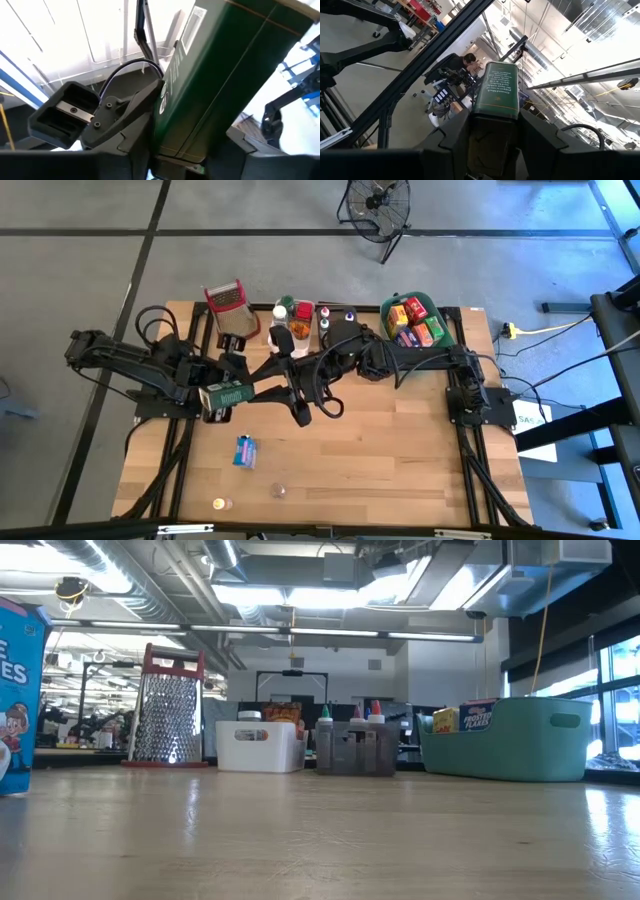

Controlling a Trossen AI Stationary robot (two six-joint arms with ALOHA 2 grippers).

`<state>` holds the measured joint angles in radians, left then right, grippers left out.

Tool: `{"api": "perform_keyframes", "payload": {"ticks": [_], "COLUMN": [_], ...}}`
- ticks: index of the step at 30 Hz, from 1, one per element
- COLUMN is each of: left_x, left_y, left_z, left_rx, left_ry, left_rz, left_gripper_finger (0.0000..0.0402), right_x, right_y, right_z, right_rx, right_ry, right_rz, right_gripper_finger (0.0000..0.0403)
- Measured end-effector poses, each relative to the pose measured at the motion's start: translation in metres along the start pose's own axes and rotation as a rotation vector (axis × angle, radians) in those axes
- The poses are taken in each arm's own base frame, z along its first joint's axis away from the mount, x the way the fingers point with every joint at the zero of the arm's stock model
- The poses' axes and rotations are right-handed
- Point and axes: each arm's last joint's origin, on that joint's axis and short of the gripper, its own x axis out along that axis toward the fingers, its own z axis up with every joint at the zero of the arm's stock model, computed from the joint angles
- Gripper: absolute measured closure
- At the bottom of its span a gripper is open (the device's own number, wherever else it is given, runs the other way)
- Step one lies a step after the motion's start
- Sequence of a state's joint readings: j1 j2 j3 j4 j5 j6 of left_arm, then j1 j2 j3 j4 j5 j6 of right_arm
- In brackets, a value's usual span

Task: Pick & Place Kitchen Items
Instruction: Put the black seasoning can into the white bin

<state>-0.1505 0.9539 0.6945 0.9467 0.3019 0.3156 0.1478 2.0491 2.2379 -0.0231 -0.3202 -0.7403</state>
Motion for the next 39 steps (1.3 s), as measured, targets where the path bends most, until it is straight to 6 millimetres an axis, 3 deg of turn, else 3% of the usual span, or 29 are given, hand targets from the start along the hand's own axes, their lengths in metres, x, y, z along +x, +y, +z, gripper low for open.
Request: {"api": "perform_keyframes", "payload": {"ticks": [4, 23, 31, 39], "left_x": [0.000, 0.000, -0.002, -0.002], "left_y": [0.000, -0.007, -0.006, -0.007], "left_z": [-0.001, 0.003, 0.004, 0.003], "left_rx": [0.033, 0.035, 0.016, 0.013], "left_ry": [0.010, 0.048, 0.063, 0.073], "left_rz": [0.005, 0.013, 0.027, 0.015], "left_gripper_finger": [0.0257, 0.0258, 0.0259, 0.0259], "right_x": [0.000, 0.000, 0.001, 0.007], "right_y": [0.000, 0.002, 0.002, 0.016], "right_z": [0.000, -0.001, -0.002, 0.011], "right_rx": [0.003, 0.036, 0.097, -0.029], "right_ry": [0.003, 0.020, 0.112, 0.216], "right_rz": [0.001, 0.012, -0.097, -0.187], "right_gripper_finger": [0.0258, 0.0256, 0.0210, 0.0169]}}
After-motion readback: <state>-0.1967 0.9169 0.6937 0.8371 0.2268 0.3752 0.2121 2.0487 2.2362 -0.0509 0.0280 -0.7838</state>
